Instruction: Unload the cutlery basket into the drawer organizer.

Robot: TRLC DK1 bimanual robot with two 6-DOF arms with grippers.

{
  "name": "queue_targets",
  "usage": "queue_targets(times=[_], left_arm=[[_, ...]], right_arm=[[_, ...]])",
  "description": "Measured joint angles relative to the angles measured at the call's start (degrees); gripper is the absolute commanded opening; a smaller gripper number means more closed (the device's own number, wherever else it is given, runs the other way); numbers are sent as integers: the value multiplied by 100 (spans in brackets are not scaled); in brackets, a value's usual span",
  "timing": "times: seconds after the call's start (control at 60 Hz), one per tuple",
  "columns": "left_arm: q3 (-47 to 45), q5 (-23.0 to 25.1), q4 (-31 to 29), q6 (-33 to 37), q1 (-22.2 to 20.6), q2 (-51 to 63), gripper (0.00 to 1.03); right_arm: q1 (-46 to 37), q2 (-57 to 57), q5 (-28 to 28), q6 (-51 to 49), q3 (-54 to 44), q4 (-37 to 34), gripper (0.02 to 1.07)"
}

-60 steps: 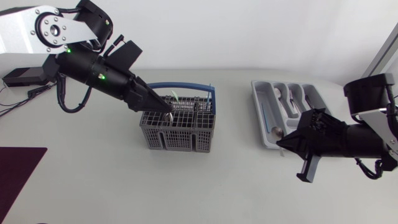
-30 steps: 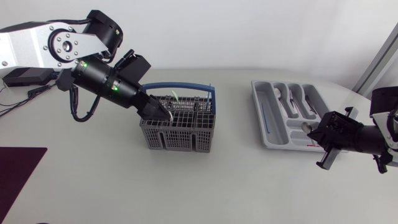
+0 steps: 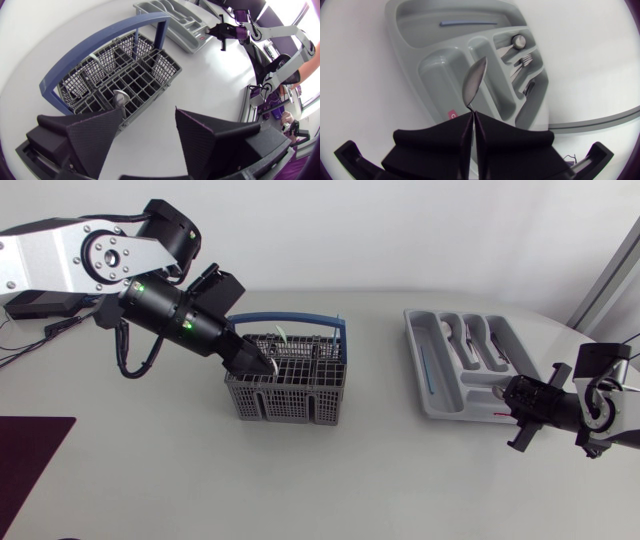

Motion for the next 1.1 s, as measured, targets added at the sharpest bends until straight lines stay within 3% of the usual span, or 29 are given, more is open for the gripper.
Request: queue_targets(times=[0.167, 0.233, 0.3, 0.317, 0.433, 0.517, 0.7, 0.883, 1.1], left_arm=[[-2, -103, 39, -39, -13, 0, 92], [-13, -111, 55, -85, -28, 0, 92], [-44, -127, 61, -125, -48, 0, 92], [-50, -127, 61, -125, -52, 0, 92], [-76, -177, 61, -127, -87, 0, 92], [-76, -247, 70, -160, -96, 0, 92], [-81, -428, 90, -269, -151, 0, 92], [-96, -758, 210, -466, -326, 0, 92], [-568, -1878, 1043, -522, -787, -162, 92]], right_arm=[[90, 474, 400, -85, 42, 535, 12], [229, 614, 542, -85, 44, 708, 20], [380, 713, 614, -79, 42, 778, 31], [409, 721, 616, -79, 37, 782, 42], [564, 721, 710, -48, 22, 960, 76], [564, 568, 737, 13, -2, 970, 90], [527, -249, 706, 92, -129, 743, 95], [538, -1078, 568, 492, -127, -280, 98], [1034, -1893, 417, 1049, -149, -1239, 98]])
